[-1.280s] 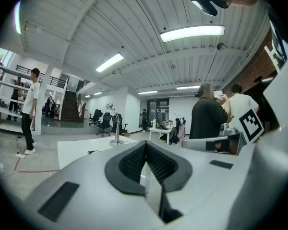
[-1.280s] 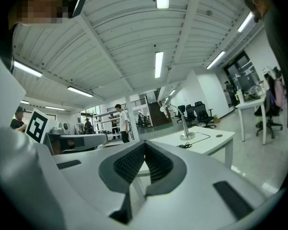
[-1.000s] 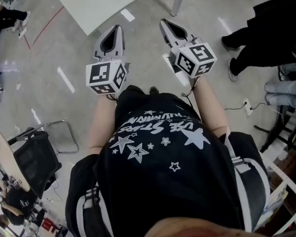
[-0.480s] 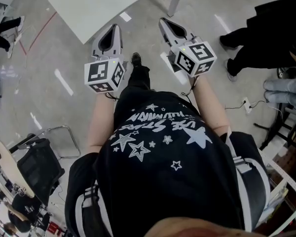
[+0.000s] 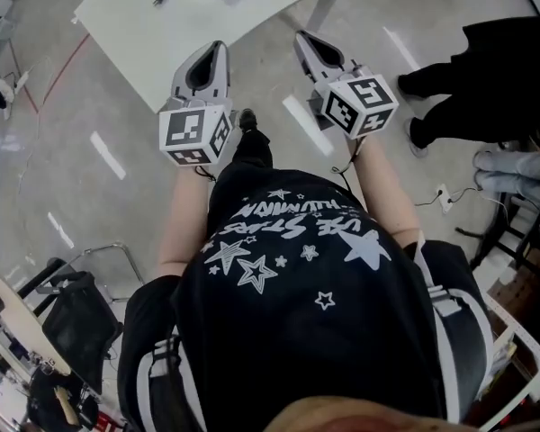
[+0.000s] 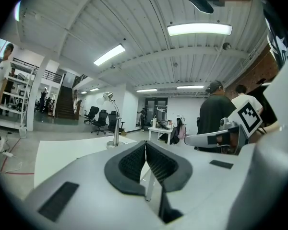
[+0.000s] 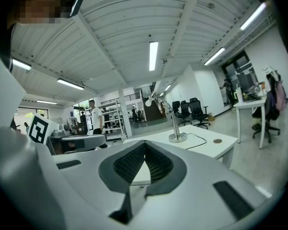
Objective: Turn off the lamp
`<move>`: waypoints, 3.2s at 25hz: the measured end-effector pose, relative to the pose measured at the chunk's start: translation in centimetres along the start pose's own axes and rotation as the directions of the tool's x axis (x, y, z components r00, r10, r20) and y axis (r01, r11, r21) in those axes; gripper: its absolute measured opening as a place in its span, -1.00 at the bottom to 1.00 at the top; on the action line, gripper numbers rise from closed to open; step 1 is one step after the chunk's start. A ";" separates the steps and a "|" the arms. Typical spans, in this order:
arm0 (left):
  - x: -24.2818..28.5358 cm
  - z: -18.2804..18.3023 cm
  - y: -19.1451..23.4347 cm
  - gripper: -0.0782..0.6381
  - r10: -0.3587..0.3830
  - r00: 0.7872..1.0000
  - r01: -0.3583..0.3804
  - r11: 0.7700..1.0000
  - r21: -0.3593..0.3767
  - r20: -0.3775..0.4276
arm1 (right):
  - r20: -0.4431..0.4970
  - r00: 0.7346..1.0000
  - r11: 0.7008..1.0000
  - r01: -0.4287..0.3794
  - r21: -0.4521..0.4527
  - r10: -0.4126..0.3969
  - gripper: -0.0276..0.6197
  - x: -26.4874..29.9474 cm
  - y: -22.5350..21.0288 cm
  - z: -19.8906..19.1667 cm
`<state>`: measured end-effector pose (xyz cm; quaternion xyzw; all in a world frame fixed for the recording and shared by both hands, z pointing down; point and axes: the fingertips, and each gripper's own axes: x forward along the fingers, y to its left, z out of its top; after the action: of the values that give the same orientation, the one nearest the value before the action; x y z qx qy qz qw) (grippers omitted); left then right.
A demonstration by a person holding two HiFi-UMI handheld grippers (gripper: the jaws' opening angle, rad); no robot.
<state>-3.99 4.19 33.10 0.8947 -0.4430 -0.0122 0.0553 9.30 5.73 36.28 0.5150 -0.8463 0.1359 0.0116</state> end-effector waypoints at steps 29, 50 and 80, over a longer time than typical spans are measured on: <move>16.2 -6.1 11.5 -0.75 -0.197 0.958 0.201 0.980 -0.003 -0.208 | -0.122 0.991 0.999 0.048 0.011 -0.047 -0.90 21.0 -6.6 2.1; 23.1 -15.1 13.0 -0.25 -0.082 0.861 0.159 0.981 0.113 -0.502 | -0.308 0.932 0.981 -0.195 0.012 0.189 -0.90 28.6 -12.7 -1.1; 25.0 -19.2 14.3 -0.38 -0.073 0.805 0.162 0.982 0.100 -0.588 | -0.621 0.720 0.921 -0.390 0.006 0.309 -0.90 30.9 -9.7 -10.5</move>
<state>1.22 -22.64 54.39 0.8828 -0.3483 0.2908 0.1218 2.02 -22.81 53.42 0.2721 -0.8850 0.2413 0.2905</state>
